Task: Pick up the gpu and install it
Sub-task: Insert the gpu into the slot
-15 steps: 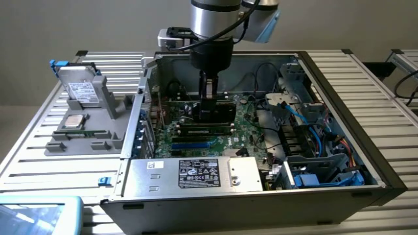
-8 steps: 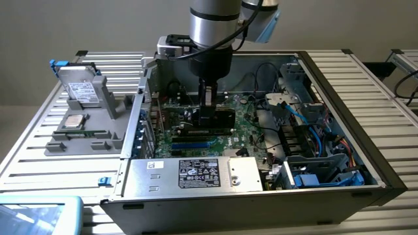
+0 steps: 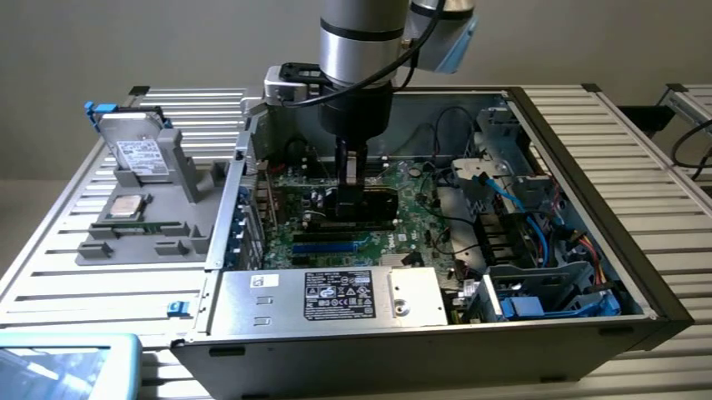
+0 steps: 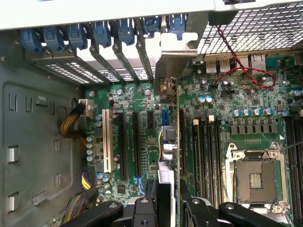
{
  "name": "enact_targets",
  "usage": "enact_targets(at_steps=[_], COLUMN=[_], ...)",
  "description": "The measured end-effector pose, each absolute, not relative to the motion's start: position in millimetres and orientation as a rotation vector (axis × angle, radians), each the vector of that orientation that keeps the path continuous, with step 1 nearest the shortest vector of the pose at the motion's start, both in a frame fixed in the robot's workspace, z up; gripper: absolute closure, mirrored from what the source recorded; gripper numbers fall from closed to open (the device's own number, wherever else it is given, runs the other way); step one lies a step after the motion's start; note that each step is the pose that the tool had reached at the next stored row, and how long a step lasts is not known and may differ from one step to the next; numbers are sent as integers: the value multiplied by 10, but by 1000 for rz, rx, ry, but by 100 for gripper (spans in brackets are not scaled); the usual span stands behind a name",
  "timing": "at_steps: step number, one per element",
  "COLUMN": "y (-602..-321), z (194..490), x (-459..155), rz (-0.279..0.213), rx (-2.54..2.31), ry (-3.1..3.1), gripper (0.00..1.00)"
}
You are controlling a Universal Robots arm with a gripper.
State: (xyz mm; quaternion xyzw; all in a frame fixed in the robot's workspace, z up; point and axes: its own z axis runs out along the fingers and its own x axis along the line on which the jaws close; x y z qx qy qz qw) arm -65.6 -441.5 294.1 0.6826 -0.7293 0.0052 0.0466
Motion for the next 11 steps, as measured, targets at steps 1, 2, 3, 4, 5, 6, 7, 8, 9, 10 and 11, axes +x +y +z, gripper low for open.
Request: enact_targets(at_steps=[1, 2, 3, 4, 5, 6, 7, 8, 9, 10, 11], y=[-4415, -4415, -4415, -4415, -4415, -4415, -4415, -4415, -4415, -4415, -4414], z=[2940, 2940, 2940, 2940, 2940, 2939, 2938, 2938, 2937, 2937, 2937], x=[-656, -656, -656, -656, -656, -658, -660, -660, -661, -672, -681], rz=[16, 16, 16, 16, 16, 16, 16, 16, 16, 16, 16], rx=[2083, 2083, 2083, 2083, 2083, 2083, 2083, 2083, 2083, 2083, 2083], ry=[-2226, -2226, -2226, -2226, -2226, -2226, -2226, -2226, -2226, -2226, -2226], gripper=[71, 71, 71, 71, 71, 71, 71, 71, 71, 71, 71])
